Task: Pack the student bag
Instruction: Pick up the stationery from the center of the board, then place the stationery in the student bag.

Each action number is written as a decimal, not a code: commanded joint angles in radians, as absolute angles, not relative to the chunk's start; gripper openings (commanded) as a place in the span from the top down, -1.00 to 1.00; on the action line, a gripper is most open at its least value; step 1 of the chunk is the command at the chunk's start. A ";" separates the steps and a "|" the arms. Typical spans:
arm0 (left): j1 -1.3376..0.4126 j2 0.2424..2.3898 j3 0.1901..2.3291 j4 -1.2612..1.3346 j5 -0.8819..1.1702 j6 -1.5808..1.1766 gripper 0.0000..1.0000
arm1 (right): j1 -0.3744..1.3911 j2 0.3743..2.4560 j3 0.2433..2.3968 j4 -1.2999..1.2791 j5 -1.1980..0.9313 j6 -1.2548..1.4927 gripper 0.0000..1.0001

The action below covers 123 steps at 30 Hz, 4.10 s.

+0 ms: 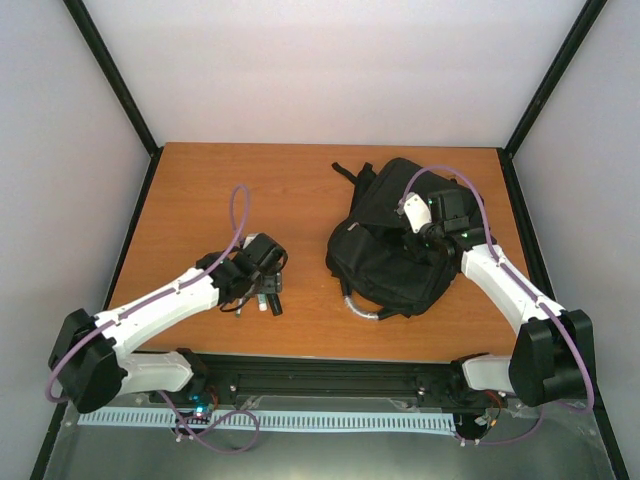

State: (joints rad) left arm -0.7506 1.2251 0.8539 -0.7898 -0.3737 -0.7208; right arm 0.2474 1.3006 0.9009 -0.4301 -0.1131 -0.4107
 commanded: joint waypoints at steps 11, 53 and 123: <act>-0.746 1.281 0.816 -0.658 -0.089 -0.783 -0.31 | 0.245 1.320 0.915 -0.426 -0.139 -0.409 0.94; -0.746 1.545 0.838 -0.686 -0.212 -0.758 -0.10 | 0.245 1.347 0.924 -0.442 -0.178 -0.414 0.94; -0.834 1.814 1.359 -0.329 0.487 -0.554 0.70 | 0.244 1.318 0.917 -0.434 -0.196 -0.406 0.94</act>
State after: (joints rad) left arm -0.8188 1.7435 1.2530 -0.3664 0.4484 -0.5915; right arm 0.2443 1.3487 0.9012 -0.4381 -0.1585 -0.4107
